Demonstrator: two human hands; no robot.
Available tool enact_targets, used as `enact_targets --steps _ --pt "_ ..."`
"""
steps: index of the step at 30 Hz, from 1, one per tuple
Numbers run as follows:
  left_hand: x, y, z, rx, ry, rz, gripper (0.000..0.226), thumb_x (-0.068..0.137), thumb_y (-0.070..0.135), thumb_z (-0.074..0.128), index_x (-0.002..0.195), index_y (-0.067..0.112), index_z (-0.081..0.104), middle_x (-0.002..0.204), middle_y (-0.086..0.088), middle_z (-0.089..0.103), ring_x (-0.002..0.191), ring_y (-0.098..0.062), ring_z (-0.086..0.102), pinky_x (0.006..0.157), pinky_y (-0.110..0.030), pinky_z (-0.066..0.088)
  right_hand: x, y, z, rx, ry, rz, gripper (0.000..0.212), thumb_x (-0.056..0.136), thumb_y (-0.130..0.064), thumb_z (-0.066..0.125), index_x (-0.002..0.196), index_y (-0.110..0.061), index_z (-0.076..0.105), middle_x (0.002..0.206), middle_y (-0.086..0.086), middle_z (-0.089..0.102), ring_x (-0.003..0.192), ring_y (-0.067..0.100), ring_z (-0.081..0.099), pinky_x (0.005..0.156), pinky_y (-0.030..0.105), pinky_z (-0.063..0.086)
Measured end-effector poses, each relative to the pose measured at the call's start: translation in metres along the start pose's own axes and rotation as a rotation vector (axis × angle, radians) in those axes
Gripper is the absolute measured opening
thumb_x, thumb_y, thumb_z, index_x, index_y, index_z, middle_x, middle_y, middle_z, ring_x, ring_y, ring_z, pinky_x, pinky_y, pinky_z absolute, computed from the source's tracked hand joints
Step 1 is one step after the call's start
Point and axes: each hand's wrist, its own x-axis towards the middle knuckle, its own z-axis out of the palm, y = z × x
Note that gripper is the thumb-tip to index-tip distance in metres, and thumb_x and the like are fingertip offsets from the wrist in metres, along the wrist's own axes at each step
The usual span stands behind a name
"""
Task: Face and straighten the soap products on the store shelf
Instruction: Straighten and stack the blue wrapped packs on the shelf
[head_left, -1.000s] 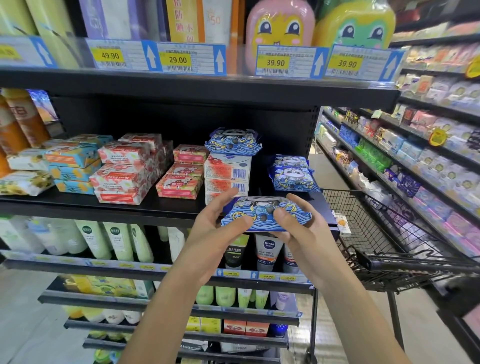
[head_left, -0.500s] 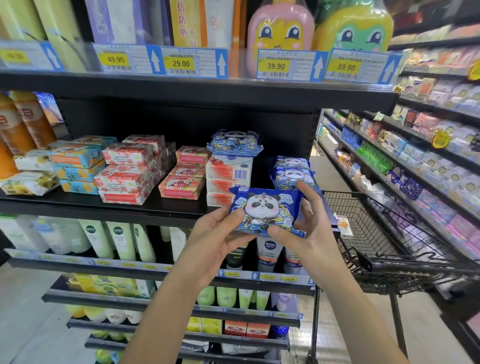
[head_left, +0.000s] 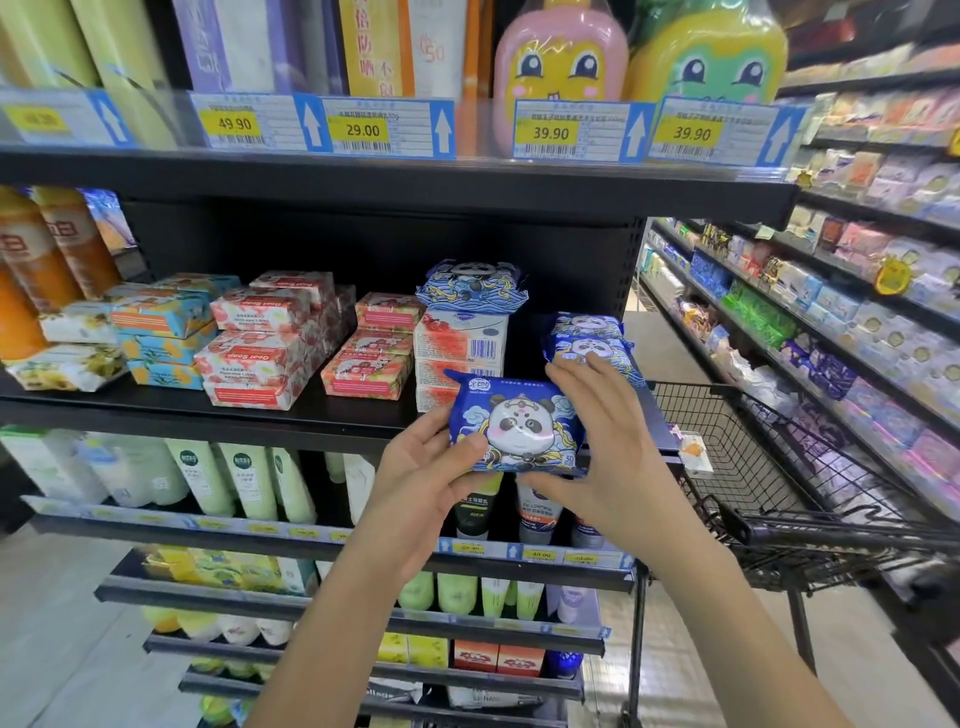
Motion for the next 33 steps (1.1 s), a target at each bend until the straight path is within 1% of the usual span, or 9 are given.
enact_targets --steps 4,7,10,15,19,22,26,30,33 --pt "0.0 0.003 0.0 0.029 -0.014 0.021 0.047 0.087 0.015 0.068 0.133 0.013 0.059 0.123 -0.006 0.074 0.115 -0.023 0.07 0.093 -0.035 0.059 0.005 0.001 -0.001 0.029 0.03 0.012 0.089 0.071 -0.042 0.091 0.144 -0.009 0.053 0.143 0.006 0.053 0.137 0.004 0.032 0.114 0.003 0.012" --pt "0.001 0.009 0.0 0.144 -0.047 0.078 0.045 0.088 0.025 0.067 0.132 0.022 0.059 0.124 0.002 0.073 0.115 -0.019 0.07 0.097 -0.032 0.057 0.009 0.003 -0.006 0.102 0.02 0.071 0.089 0.068 -0.038 0.093 0.144 -0.017 0.053 0.14 -0.001 0.055 0.132 0.001 0.037 0.108 -0.001 0.018" --pt "0.008 0.013 -0.005 0.3 -0.034 0.14 0.038 0.087 0.032 0.076 0.122 0.036 0.062 0.119 0.011 0.074 0.114 -0.012 0.069 0.099 -0.03 0.055 0.023 0.004 -0.015 0.187 0.046 0.149 0.088 0.066 -0.041 0.094 0.143 -0.027 0.055 0.134 -0.012 0.054 0.13 0.005 0.046 0.106 0.007 0.031" --pt "0.03 -0.003 -0.025 0.933 -0.056 0.27 0.051 0.088 0.043 0.076 0.135 0.033 0.062 0.129 0.02 0.065 0.123 0.002 0.057 0.111 -0.029 0.045 0.078 0.004 -0.03 0.282 0.081 0.272 0.085 0.066 -0.042 0.095 0.14 -0.024 0.059 0.128 -0.011 0.064 0.116 0.004 0.06 0.1 0.024 0.049" --pt "0.048 -0.021 -0.031 1.304 -0.16 0.356 0.049 0.093 0.04 0.071 0.139 0.027 0.06 0.142 0.011 0.057 0.136 -0.008 0.044 0.118 -0.035 0.033 0.131 0.006 -0.035 0.362 0.031 0.333 0.075 0.066 -0.037 0.096 0.132 -0.017 0.066 0.114 -0.011 0.073 0.102 0.002 0.069 0.095 0.029 0.055" --pt "0.057 -0.035 -0.034 1.366 -0.192 0.403 0.05 0.094 0.034 0.071 0.141 0.021 0.06 0.141 0.006 0.056 0.134 -0.011 0.042 0.118 -0.029 0.03 0.163 0.012 -0.027 0.333 -0.015 0.359 0.064 0.067 -0.039 0.095 0.122 -0.022 0.068 0.113 -0.013 0.071 0.104 0.007 0.067 0.098 0.03 0.053" --pt "0.065 -0.046 -0.039 1.342 -0.141 0.441 0.045 0.096 0.031 0.07 0.139 0.021 0.061 0.138 0.007 0.056 0.132 -0.01 0.04 0.115 -0.024 0.026 0.189 0.017 -0.012 0.349 -0.026 0.382 0.082 0.055 -0.054 0.093 0.128 -0.025 0.069 0.123 -0.011 0.07 0.114 0.008 0.065 0.098 0.029 0.053" --pt "0.069 -0.051 -0.039 1.324 -0.082 0.458 0.039 0.097 0.026 0.069 0.136 0.022 0.064 0.134 0.01 0.059 0.129 -0.009 0.042 0.107 -0.003 0.01 0.202 0.018 -0.009 0.403 -0.027 0.376 0.059 0.072 -0.032 0.094 0.124 -0.023 0.068 0.114 -0.014 0.066 0.104 0.004 0.061 0.088 0.02 0.044" --pt "0.07 -0.053 -0.038 1.311 -0.079 0.466 0.038 0.097 0.027 0.068 0.135 0.024 0.065 0.132 0.01 0.059 0.128 -0.008 0.042 0.108 -0.013 0.017 0.211 0.019 -0.002 0.402 -0.015 0.354 0.058 0.069 -0.029 0.095 0.121 -0.023 0.07 0.115 -0.015 0.068 0.108 0.003 0.064 0.087 0.017 0.045"
